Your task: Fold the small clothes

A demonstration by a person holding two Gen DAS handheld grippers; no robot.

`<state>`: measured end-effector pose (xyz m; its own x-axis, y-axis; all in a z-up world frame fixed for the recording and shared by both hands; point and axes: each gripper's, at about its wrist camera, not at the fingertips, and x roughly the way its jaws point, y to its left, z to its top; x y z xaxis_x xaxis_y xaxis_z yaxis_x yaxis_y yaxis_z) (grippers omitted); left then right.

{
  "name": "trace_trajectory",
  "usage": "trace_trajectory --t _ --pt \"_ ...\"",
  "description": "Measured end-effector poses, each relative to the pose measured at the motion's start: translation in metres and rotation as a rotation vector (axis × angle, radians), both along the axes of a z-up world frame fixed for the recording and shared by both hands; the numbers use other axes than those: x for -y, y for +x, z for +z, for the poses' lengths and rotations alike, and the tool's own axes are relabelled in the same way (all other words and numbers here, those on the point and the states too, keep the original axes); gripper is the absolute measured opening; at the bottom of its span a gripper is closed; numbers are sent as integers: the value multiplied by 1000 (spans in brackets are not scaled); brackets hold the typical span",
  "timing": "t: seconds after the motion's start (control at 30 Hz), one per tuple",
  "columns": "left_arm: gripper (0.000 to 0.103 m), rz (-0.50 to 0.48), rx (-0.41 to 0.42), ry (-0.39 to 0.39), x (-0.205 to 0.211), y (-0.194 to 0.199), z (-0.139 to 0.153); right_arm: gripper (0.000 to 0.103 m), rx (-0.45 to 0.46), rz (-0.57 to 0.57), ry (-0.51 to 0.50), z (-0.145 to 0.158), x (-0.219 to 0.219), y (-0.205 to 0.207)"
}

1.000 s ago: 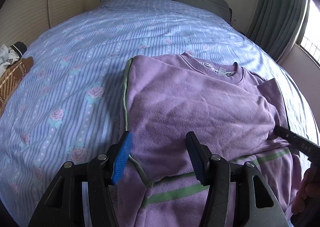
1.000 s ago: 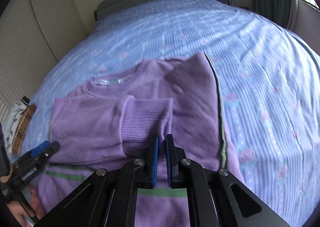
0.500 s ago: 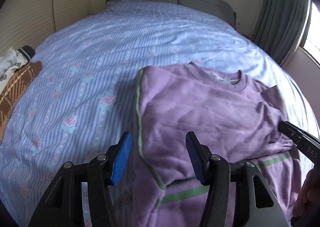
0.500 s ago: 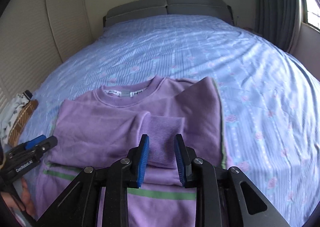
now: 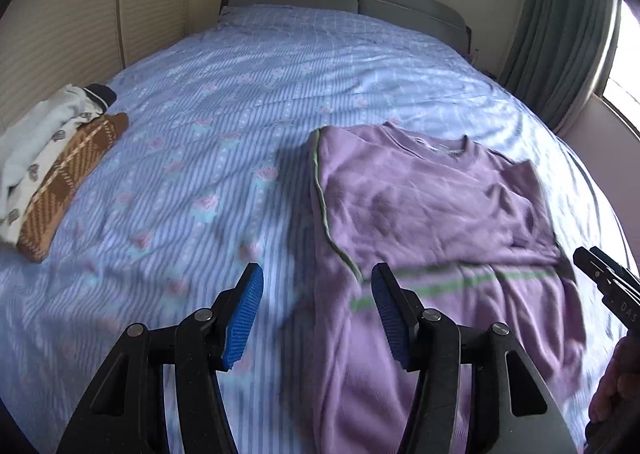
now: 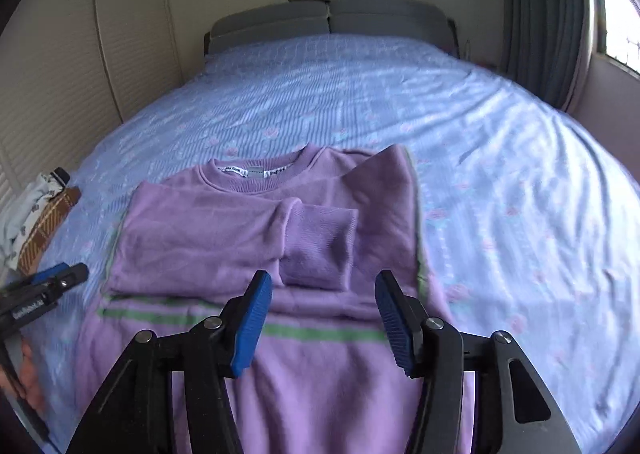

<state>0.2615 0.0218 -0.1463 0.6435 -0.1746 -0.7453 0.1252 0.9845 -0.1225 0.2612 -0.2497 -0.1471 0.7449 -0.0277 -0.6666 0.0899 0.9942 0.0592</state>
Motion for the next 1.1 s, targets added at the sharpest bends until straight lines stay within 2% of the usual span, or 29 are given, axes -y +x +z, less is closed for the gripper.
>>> trace_trajectory --t 0.13,0.27,0.37,0.5,0.6,0.7,0.8,0.97,1.1 --pt "55 -27 -4 -10 1 -45 2 55 13 -40 4 9 13 -58" --pt "55 -45 -17 -29 6 -83 -11 55 0 -88 26 6 32 -106" --pt "53 -50 -53 -59 11 -99 -26 55 -22 -110 24 -2 43 -129" --pt "50 -59 -47 -32 21 -116 -42 55 -52 -143 49 -17 59 -151" --pt "49 -47 -58 -25 22 -121 -55 55 -74 -161 81 -29 67 -158" --pt "49 -33 -70 -56 18 -123 -63 55 -84 -156 109 -40 71 -161" --pt "49 -35 -76 -89 17 -123 -68 55 -92 -127 145 -50 68 -158" --pt "47 -13 -71 -86 19 -124 -72 55 -129 -122 189 -66 66 -145" --pt "36 -19 -73 -105 21 -125 -74 54 -138 -90 213 -74 61 -138"
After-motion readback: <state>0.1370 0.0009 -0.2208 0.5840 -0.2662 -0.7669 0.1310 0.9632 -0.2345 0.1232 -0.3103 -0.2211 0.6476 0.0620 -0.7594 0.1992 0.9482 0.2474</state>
